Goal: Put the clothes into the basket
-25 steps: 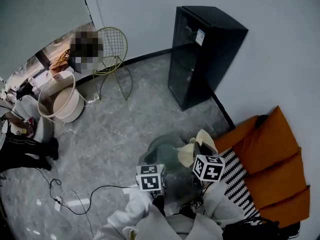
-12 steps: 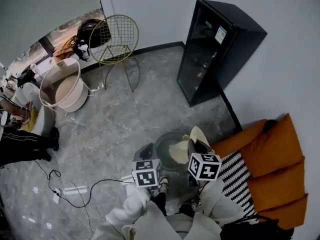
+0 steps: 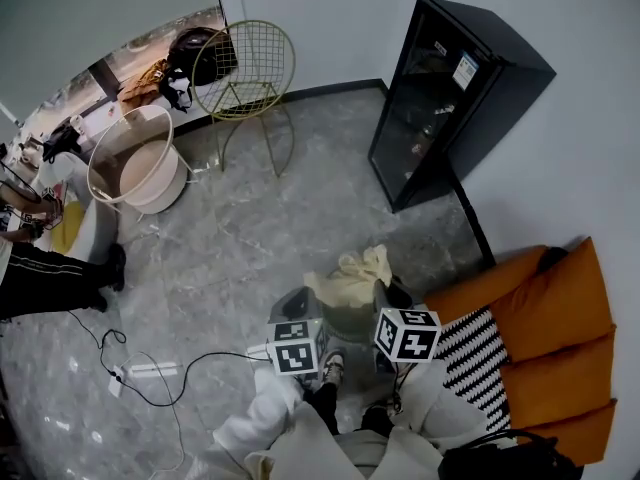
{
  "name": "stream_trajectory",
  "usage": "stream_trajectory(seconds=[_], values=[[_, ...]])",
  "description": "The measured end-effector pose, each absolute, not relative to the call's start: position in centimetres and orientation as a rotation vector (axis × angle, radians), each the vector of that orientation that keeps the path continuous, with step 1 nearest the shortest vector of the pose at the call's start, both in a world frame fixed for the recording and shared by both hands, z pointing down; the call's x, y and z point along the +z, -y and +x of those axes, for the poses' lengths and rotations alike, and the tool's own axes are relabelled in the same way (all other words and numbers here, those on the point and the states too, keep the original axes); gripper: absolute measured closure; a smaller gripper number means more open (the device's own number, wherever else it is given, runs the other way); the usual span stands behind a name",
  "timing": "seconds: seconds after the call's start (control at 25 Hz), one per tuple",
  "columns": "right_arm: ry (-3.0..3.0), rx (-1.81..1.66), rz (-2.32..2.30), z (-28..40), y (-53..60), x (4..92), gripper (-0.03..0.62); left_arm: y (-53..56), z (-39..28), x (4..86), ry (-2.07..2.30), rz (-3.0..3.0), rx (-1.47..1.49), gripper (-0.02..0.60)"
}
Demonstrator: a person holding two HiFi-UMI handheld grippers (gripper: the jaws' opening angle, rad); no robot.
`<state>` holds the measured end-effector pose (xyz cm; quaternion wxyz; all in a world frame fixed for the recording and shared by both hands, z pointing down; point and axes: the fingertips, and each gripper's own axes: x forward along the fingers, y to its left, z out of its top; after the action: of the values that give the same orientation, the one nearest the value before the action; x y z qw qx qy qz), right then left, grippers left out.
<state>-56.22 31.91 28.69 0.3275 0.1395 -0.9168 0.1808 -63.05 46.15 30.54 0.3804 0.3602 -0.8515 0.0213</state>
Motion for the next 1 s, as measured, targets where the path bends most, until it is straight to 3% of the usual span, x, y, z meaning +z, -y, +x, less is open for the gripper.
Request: stream_trajectory(seconds=[0.28,1.0], values=[[2.385,0.461,0.313,-57.4,-33.6,31.0,0.543,-47.1,-63.4,32.8,2.144,0.895,0.057,0.578],[2.113,0.589,0.432,-54.2,-32.6,46.4,0.542,-44.8,-61.6,44.7,1.942,0.941,0.144,0.578]])
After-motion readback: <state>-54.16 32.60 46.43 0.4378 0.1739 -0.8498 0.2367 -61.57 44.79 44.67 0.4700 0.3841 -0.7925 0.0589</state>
